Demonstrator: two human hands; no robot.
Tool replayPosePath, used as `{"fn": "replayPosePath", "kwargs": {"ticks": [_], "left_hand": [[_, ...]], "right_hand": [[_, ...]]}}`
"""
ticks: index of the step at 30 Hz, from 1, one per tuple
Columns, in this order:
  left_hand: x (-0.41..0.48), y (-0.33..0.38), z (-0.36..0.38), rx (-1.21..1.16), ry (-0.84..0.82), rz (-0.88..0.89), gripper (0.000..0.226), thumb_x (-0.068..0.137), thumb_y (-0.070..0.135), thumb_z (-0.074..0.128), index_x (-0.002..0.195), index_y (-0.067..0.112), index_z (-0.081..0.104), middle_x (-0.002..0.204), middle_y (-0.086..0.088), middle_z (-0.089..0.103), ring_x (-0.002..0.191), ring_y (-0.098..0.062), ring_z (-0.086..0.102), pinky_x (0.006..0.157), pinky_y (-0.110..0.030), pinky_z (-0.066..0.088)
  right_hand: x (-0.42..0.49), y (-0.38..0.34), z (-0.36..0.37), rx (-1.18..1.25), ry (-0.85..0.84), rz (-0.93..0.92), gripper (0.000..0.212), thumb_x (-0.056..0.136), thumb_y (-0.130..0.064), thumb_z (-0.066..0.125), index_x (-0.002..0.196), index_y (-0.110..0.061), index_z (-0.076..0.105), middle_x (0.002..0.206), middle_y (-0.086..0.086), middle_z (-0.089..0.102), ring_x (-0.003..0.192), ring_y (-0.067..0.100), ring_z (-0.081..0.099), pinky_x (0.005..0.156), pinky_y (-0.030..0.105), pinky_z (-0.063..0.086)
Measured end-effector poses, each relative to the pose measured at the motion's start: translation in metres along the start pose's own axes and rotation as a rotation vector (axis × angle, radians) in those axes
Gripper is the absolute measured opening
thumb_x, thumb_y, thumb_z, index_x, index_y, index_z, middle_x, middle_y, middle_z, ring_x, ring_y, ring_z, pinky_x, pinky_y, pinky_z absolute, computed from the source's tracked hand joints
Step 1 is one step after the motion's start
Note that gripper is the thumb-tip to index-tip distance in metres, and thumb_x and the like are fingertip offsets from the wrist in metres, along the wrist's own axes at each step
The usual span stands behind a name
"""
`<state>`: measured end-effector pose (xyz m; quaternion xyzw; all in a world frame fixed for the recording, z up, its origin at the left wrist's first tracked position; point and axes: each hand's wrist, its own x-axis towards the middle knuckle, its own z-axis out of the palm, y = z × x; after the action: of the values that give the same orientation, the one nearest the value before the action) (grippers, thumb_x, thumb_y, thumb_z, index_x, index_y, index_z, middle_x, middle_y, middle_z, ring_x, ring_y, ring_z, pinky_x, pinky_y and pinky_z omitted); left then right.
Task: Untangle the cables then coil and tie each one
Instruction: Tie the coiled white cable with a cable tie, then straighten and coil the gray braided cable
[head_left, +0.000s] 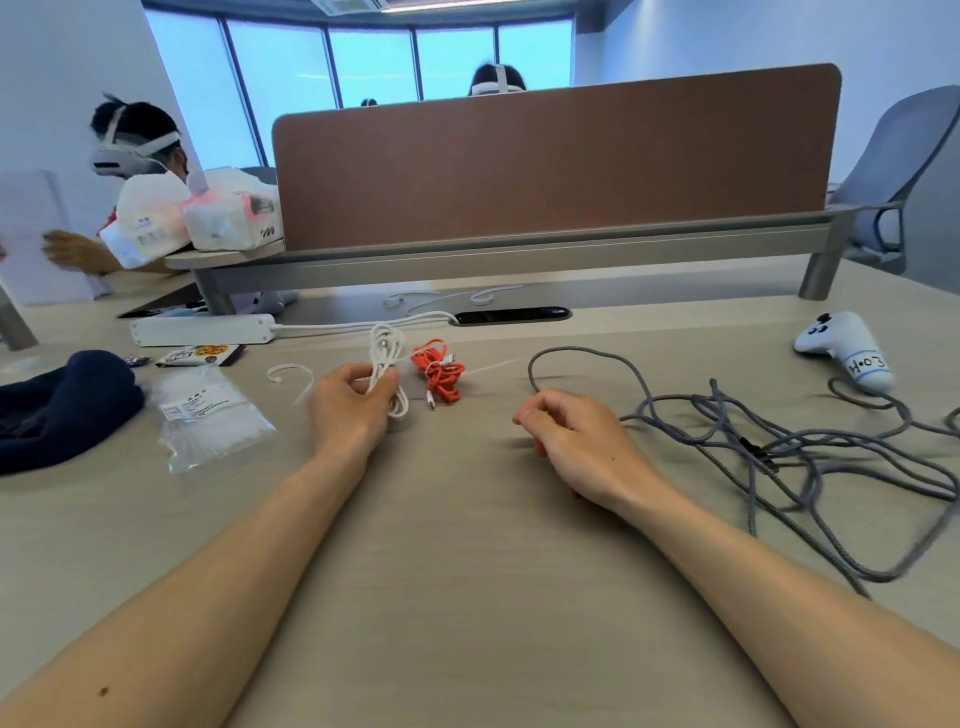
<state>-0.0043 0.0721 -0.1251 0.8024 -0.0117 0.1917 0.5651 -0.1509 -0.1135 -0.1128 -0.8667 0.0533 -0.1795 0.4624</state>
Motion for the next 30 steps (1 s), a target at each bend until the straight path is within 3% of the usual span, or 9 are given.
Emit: {"fn": "replayPosePath", "kwargs": {"ticks": [4,9,13,17,19,23,27,30], "left_hand": [[0.018,0.001,0.014,0.107,0.081,-0.076,0.033,0.073,0.038,0.077,0.092,0.013,0.065,0.094,-0.01,0.069,0.091,-0.028,0.063,0.079,-0.034,0.047],[0.024,0.004,0.03,0.197,-0.017,-0.012,0.041,0.072,0.05,0.076,0.089,0.014,0.064,0.095,-0.009,0.069,0.094,-0.027,0.063,0.084,-0.037,0.049],[0.021,-0.003,0.029,0.178,-0.131,0.021,0.049,0.071,0.05,0.077,0.1,0.012,0.068,0.097,-0.007,0.071,0.093,-0.022,0.066,0.089,-0.037,0.051],[0.018,-0.003,0.024,0.288,-0.129,0.046,0.053,0.072,0.054,0.073,0.11,0.017,0.068,0.116,-0.008,0.066,0.111,-0.026,0.059,0.101,-0.041,0.043],[0.013,0.002,0.022,0.358,-0.02,0.168,0.047,0.076,0.05,0.07,0.111,0.019,0.064,0.123,-0.009,0.058,0.119,-0.027,0.051,0.104,-0.043,0.035],[-0.014,0.017,0.023,0.337,0.032,0.497,0.025,0.079,0.029,0.068,0.102,0.019,0.061,0.109,-0.006,0.053,0.106,-0.026,0.053,0.083,-0.036,0.03],[-0.054,0.031,0.033,0.28,-0.184,0.762,0.024,0.075,0.029,0.06,0.096,0.02,0.061,0.102,0.0,0.055,0.093,-0.017,0.053,0.078,-0.035,0.033],[-0.086,0.039,0.041,0.304,-0.439,0.875,0.034,0.077,0.039,0.055,0.108,0.026,0.059,0.115,0.005,0.055,0.108,-0.016,0.052,0.086,-0.04,0.036]], "right_hand": [[-0.001,0.0,0.0,-0.043,-0.026,-0.015,0.018,0.089,-0.032,0.052,0.081,-0.024,0.065,0.064,-0.007,0.059,0.065,0.008,0.053,0.059,0.027,0.039],[0.0,-0.001,-0.001,-0.121,-0.042,-0.048,0.016,0.088,-0.03,0.053,0.079,-0.024,0.064,0.068,-0.006,0.062,0.073,0.01,0.055,0.07,0.031,0.044],[0.0,0.001,-0.001,-0.143,-0.063,-0.042,0.017,0.088,-0.03,0.055,0.082,-0.022,0.068,0.074,-0.008,0.065,0.075,0.01,0.056,0.074,0.03,0.047],[-0.002,-0.001,-0.001,-0.184,-0.07,-0.078,0.017,0.088,-0.026,0.056,0.084,-0.019,0.071,0.078,-0.009,0.066,0.07,0.004,0.051,0.069,0.025,0.04],[-0.002,-0.001,-0.002,-0.217,-0.061,-0.094,0.016,0.087,-0.025,0.057,0.082,-0.019,0.071,0.077,-0.009,0.066,0.069,0.004,0.051,0.067,0.023,0.038],[-0.002,-0.001,-0.009,-0.389,0.092,-0.151,0.012,0.082,-0.026,0.056,0.079,-0.022,0.067,0.082,-0.006,0.064,0.081,0.016,0.058,0.073,0.032,0.048],[-0.004,-0.005,-0.036,-0.606,0.35,-0.109,0.014,0.087,-0.025,0.057,0.098,-0.021,0.065,0.107,-0.001,0.055,0.094,0.021,0.055,0.069,0.03,0.039],[-0.007,-0.005,-0.06,-0.662,0.411,-0.056,0.022,0.085,-0.023,0.059,0.106,-0.019,0.065,0.112,0.004,0.055,0.102,0.025,0.051,0.075,0.032,0.04]]}}
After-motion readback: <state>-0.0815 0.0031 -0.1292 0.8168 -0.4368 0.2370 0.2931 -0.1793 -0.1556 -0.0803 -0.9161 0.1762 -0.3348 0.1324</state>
